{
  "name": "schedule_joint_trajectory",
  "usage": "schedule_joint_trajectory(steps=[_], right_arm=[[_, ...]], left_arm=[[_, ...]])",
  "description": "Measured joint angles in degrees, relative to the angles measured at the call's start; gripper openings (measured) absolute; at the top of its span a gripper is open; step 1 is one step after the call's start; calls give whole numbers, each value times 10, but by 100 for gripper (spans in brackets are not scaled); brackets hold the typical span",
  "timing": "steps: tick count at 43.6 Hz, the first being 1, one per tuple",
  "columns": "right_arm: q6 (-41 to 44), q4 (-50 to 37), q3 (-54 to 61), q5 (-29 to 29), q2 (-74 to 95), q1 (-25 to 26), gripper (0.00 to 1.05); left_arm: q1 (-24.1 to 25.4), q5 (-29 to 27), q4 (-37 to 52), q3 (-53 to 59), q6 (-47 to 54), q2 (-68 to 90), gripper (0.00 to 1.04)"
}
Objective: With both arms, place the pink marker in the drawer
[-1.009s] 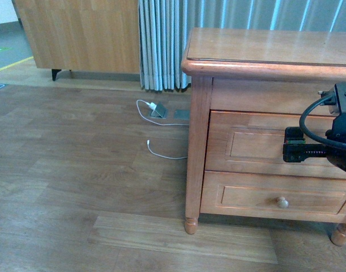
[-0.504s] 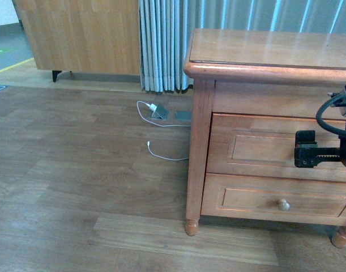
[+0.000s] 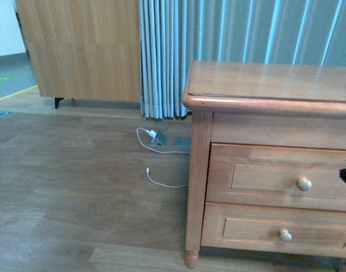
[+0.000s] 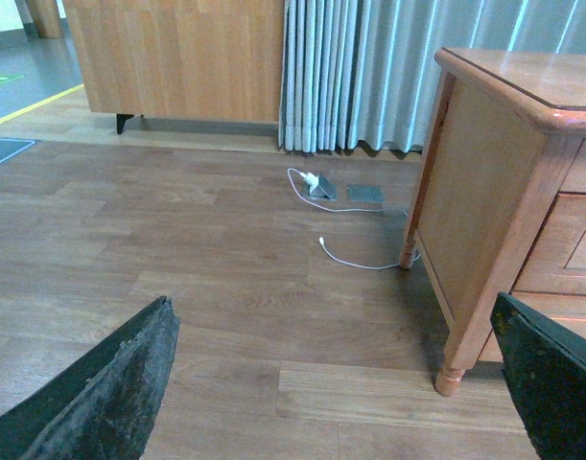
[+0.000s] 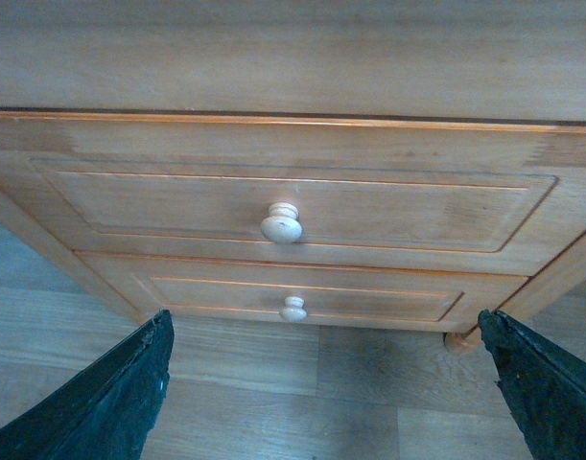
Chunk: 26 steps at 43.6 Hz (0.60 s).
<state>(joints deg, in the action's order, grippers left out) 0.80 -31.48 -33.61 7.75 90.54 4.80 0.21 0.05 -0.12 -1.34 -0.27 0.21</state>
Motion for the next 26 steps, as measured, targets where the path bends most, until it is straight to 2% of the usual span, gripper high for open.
schedule_joint_trajectory(steps=[10,21,26], right_arm=[[5,110,88,94,-214,65,96],[9,247,130,187,-395,148,96],[8,260,136,195,-436,176,96]], left_arm=[[0,0,0,0,0,0,99],[0,0,0,0,0,0,99],[0,0,0,0,0,0,99]])
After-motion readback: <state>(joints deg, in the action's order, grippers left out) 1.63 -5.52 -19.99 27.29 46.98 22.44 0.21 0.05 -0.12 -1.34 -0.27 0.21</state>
